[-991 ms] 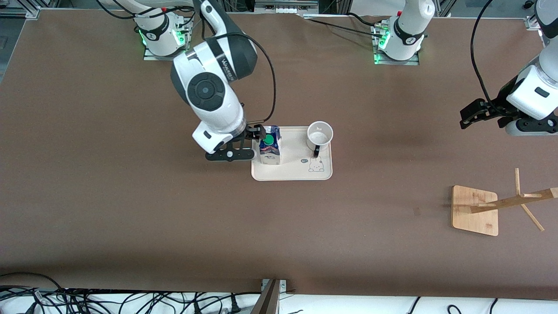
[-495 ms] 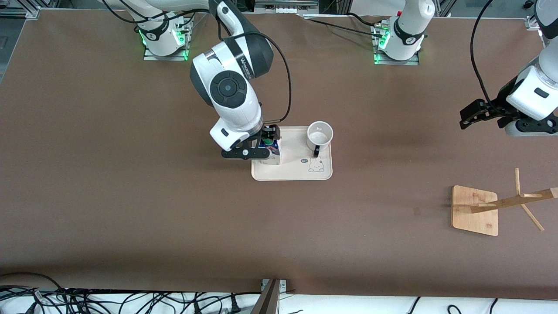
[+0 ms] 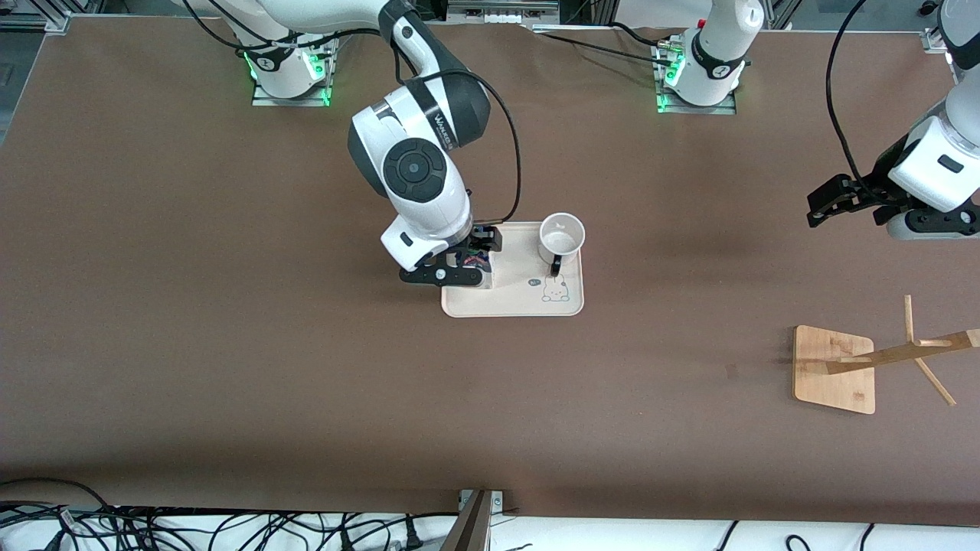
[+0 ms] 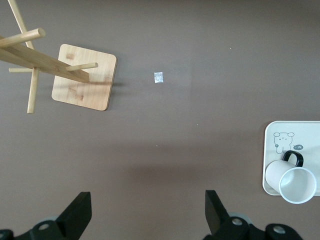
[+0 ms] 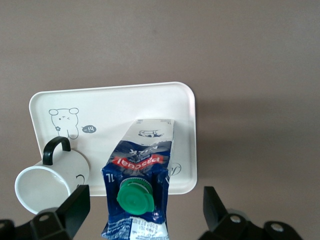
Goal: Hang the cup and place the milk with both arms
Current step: 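Close the right gripper around the green-capped milk carton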
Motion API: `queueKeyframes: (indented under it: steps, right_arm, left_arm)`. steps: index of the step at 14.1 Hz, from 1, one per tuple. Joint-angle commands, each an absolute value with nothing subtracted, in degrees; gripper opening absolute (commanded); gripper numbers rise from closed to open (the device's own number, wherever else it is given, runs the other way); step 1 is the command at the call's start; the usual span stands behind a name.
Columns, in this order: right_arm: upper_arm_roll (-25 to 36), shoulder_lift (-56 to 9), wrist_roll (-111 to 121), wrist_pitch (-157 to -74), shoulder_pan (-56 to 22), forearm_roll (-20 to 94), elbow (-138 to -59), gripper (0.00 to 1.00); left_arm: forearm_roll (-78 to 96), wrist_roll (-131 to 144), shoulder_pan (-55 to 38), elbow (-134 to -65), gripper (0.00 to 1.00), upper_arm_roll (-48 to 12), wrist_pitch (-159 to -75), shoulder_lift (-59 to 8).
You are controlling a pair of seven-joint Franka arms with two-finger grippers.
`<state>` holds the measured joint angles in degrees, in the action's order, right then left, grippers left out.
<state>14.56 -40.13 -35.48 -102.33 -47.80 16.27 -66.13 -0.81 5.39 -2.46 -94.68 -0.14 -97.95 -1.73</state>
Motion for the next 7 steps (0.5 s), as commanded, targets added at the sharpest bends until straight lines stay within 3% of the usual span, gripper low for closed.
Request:
queueKeyframes:
  steps: [1,7]
  right_arm:
    - [15.0,-41.4,-36.4,-101.6,-48.5,17.6,-64.1,1.0]
    - [14.9,-43.0,-36.7,-102.0,-49.0,17.6,-64.1,1.0]
  left_arm:
    - [0.0,4.5,-1.9,-92.8,1.0,-0.4,-97.0,-2.5]
    - [0.0,4.5,-1.9,-92.8,1.0,-0.4,-97.0,-2.6]
